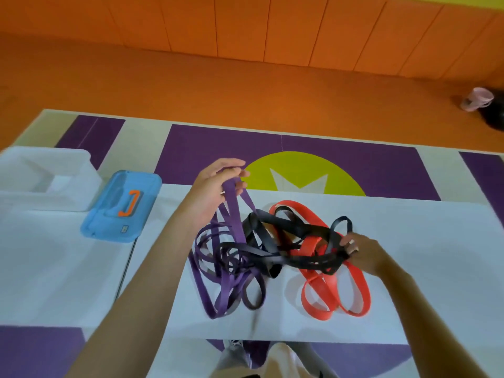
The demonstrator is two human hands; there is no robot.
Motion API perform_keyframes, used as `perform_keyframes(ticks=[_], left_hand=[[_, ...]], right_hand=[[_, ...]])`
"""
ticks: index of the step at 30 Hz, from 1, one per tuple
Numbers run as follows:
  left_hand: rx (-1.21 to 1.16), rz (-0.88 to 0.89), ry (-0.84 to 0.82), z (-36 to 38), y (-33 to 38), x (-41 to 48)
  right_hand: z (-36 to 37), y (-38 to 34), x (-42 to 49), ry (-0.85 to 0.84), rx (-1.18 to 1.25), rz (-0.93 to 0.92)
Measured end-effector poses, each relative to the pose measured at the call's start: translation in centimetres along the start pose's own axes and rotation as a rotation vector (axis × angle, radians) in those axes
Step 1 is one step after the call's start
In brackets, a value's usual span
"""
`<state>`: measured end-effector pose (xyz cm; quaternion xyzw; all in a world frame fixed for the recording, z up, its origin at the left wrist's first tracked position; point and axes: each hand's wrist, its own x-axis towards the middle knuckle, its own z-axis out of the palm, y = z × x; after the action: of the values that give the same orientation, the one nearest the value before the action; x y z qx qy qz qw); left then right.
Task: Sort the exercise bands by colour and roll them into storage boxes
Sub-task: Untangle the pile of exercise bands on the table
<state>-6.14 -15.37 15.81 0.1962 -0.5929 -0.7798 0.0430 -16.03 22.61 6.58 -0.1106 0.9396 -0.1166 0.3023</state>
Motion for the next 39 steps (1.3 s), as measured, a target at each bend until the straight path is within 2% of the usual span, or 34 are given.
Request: perform_keyframes(ticks=[2, 4, 6, 7, 10, 12, 15, 18, 22, 26, 30, 33, 37, 39], left_hand=[[-0.03, -0.027, -0.026, 0.9, 0.1, 0.0], [-0.025, -0.038, -0.031, 1.9, 0.3, -0.2], [-0.025, -0.039, -0.02, 2.7, 0.4, -0.3], [-0.032, -0.04, -0.009, 3.1, 0.5, -0.5], [-0.045, -0.049, 0.042, 4.4, 0.6, -0.7], [-0.039, -0.063, 0.074, 5.5, 0.5, -0.9], [-0.013, -0.07, 0.117, 6.6, 0.3, -0.9], [0.022, -0.064, 0.175, 6.3, 0.1, -0.9], [0.071, -0.027, 0.204, 4.9, 0.3, -0.9], [0.13, 0.025, 0.206, 3.8, 1.9, -0.9], [0.335, -0.012, 0.137, 5.0, 3.2, -1.1], [0.471, -0.065, 0.012, 6.9, 3.0, -1.6], [0.498, -0.121, -0.105, 8.9, 2.2, -2.6], [0.494, -0.141, -0.109, 9.0, 1.8, -3.1]], right_hand=[[2.2, -1.0, 0.8, -0.088, -0.281, 0.059], [4.5, -3.1, 1.2, 0.06, -0.392, 0.075], [6.4, -6.0, 2.0, 0.221, -0.201, -0.072], [7.3, -7.6, 2.6, 0.226, -0.065, -0.174], [9.8, -11.8, 4.9, -0.011, 0.27, -0.285], [11.3, -13.1, 6.1, -0.14, 0.399, -0.202], [13.3, -12.3, 7.5, -0.253, 0.312, -0.145], [13.5, -11.0, 8.0, -0.256, 0.324, -0.157], [10.4, -8.5, 8.1, -0.248, 0.524, -0.166], [6.5, -4.5, 8.6, -0.179, 0.585, -0.198], [2.5, -2.7, 9.0, -0.244, 0.902, -0.148], [1.8, -4.0, 9.1, -0.324, 0.986, -0.123], [3.7, -7.6, 8.7, -0.547, 1.087, -0.126], [5.1, -10.1, 8.2, -0.622, 1.202, -0.06]])
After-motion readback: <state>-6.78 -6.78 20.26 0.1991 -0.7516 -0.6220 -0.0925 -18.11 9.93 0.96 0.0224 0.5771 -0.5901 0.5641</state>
